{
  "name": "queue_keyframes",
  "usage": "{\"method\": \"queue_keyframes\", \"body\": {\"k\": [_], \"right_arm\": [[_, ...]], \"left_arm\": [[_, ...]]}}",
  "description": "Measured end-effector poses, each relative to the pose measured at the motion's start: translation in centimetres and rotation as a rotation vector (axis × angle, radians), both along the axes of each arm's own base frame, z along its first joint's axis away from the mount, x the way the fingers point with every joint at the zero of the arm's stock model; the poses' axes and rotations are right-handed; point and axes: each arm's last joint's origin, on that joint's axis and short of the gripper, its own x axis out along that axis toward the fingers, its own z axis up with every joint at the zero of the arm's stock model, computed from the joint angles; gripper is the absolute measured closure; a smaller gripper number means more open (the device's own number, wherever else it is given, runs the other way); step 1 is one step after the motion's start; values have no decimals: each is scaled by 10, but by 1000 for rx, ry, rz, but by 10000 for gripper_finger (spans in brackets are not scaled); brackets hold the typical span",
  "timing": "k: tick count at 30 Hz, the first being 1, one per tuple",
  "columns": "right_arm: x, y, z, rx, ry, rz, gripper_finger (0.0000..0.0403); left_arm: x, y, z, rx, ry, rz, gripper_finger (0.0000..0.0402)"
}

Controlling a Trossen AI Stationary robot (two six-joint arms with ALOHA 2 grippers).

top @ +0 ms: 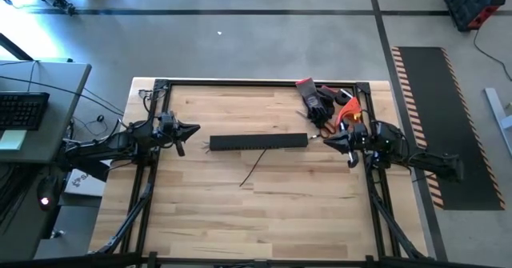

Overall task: Ziptie cables
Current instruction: Return to Home Position

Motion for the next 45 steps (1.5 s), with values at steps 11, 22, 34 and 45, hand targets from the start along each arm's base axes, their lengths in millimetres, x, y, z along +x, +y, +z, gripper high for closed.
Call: {"method": "queue_keyframes", "body": {"k": [11, 22, 34, 45], "right_arm": [[0, 0, 0, 56, 3, 4, 403], [0, 2, 0, 54, -4, 21, 403], [0, 1, 0, 56, 2, 18, 403], [0, 0, -1, -111, 1, -19, 402]], "left_arm": [[0, 0, 0, 0, 1, 0, 401], [4, -1, 1, 29, -179, -21, 401], [4, -1, 2, 29, -183, -17, 401], [4, -1, 0, 27, -172, -16, 401]]}}
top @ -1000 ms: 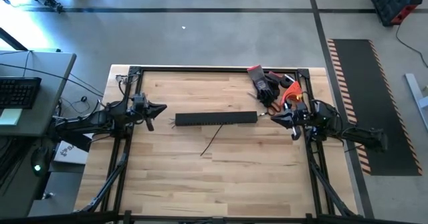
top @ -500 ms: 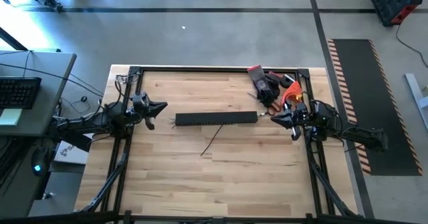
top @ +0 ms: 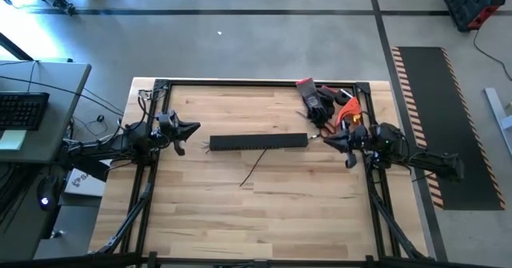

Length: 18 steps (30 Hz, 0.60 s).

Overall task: Ziptie cables
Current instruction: Return to Home Position

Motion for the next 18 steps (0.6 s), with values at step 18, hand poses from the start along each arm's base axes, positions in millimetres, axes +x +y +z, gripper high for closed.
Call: {"method": "queue_keyframes", "body": {"k": [18], "right_arm": [[0, 1, -1, -196, 17, -88, 402]], "left_arm": [[0, 0, 0, -1, 2, 1, 401]]}}
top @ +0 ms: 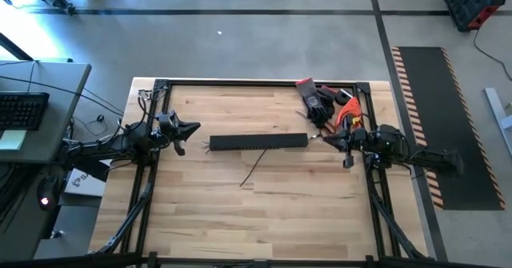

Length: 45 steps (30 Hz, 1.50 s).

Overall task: Ziptie cables
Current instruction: Return to Home Position

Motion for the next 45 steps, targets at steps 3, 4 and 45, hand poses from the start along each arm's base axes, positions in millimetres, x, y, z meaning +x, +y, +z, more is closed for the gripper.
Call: {"method": "queue_keyframes", "body": {"k": [3, 4, 45], "right_arm": [[1, 9, 0, 9, -2, 52, 402], [1, 12, 0, 10, 3, 81, 402], [-1, 35, -1, 10, 15, 313, 403]], "left_arm": [[0, 0, 0, 0, 0, 2, 401], [0, 0, 0, 3, 2, 3, 401], [3, -26, -4, 246, 85, -411, 401]]}}
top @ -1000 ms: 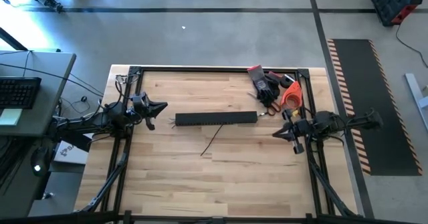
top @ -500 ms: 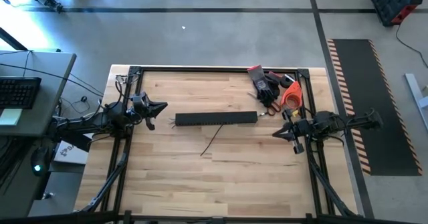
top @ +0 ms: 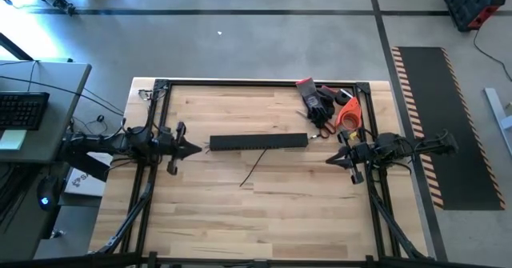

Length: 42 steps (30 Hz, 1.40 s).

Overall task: Ziptie cables
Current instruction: Return to Home Position

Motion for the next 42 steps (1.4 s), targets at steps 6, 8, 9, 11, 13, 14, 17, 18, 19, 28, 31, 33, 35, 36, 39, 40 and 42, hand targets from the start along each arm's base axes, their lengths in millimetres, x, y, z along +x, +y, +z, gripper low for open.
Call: {"method": "queue_keyframes", "body": {"k": [6, 8, 9, 11, 13, 14, 17, 18, 19, 28, 31, 33, 35, 36, 39, 40, 42], "right_arm": [[0, 0, 0, 1, 0, 0, 403], [0, 0, 0, 0, 0, 0, 403], [0, 0, 0, 0, 0, 0, 403], [0, 0, 0, 1, 0, 0, 402], [0, 0, 0, 0, 0, 0, 402], [0, 0, 0, 0, 0, 0, 403], [0, 0, 0, 0, 0, 0, 402], [0, 0, 0, 0, 0, 0, 402], [0, 0, 0, 1, 0, 0, 402], [0, 0, 0, 1, 0, 0, 402], [0, 0, 0, 0, 0, 0, 402], [0, 0, 0, 1, 0, 0, 402], [0, 0, 0, 0, 0, 0, 402], [0, 0, 0, 0, 0, 0, 402], [0, 0, 0, 1, 0, 0, 402], [0, 0, 0, 0, 0, 0, 402], [0, 0, 0, 1, 0, 0, 402]], "left_arm": [[0, -4, 0, -38, 2, -36, 401], [0, -3, 0, -39, 2, -33, 401], [0, -3, 0, -42, 2, -32, 401], [0, -3, 0, -41, 1, -29, 401], [0, -3, 0, -42, 2, -29, 401], [0, -3, 0, -42, 2, -28, 401], [0, -3, 0, -42, 2, -29, 401], [0, -3, 0, -42, 2, -28, 401], [0, -3, 0, -41, 1, -28, 401], [0, -3, 0, -41, 1, -27, 401], [0, -3, 0, -41, 1, -27, 401], [0, -3, 0, -42, 1, -26, 401], [0, -3, 0, -41, 2, -26, 401], [0, -3, 0, -41, 1, -27, 401], [0, -3, 0, -41, 1, -27, 401], [0, -3, 0, -41, 1, -26, 401], [0, -3, 0, -41, 1, -27, 401]]}}
